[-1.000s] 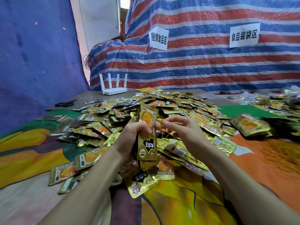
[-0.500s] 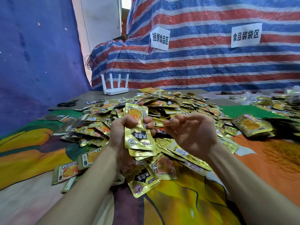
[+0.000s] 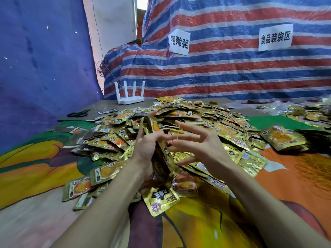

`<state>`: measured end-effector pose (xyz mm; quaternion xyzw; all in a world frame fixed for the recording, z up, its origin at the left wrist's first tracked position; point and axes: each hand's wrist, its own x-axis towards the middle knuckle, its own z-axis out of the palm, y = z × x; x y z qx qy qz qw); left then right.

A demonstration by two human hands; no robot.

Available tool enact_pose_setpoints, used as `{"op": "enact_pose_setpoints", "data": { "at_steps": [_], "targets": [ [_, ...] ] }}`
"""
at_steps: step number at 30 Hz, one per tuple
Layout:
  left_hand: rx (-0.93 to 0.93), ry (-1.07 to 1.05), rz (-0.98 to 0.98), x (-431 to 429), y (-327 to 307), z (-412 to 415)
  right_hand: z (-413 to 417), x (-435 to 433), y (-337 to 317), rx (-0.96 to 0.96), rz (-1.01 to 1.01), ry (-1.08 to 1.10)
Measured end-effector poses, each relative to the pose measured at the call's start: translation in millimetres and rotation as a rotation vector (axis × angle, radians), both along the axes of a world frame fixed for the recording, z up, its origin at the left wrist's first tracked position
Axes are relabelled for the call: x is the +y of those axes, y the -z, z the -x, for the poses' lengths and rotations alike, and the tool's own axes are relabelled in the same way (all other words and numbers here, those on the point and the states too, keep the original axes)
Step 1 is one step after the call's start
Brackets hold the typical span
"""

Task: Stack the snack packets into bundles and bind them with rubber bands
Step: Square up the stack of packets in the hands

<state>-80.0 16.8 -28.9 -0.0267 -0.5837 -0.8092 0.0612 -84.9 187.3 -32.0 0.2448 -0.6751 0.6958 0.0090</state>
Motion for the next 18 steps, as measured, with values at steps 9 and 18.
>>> {"op": "enact_pose_setpoints", "data": {
  "at_steps": [9, 18],
  "targets": [
    [0.235, -0.313, -0.238, 8.2, -9.6, -4.1, -12.5, -32.8, 11.3, 0.041, -0.227, 0.028],
    [-0.047, -0.116, -0.172, 12.3, -3.8, -3.0, -19.5, -38.4, 9.8, 0.227, -0.189, 0.168]
  ]
}}
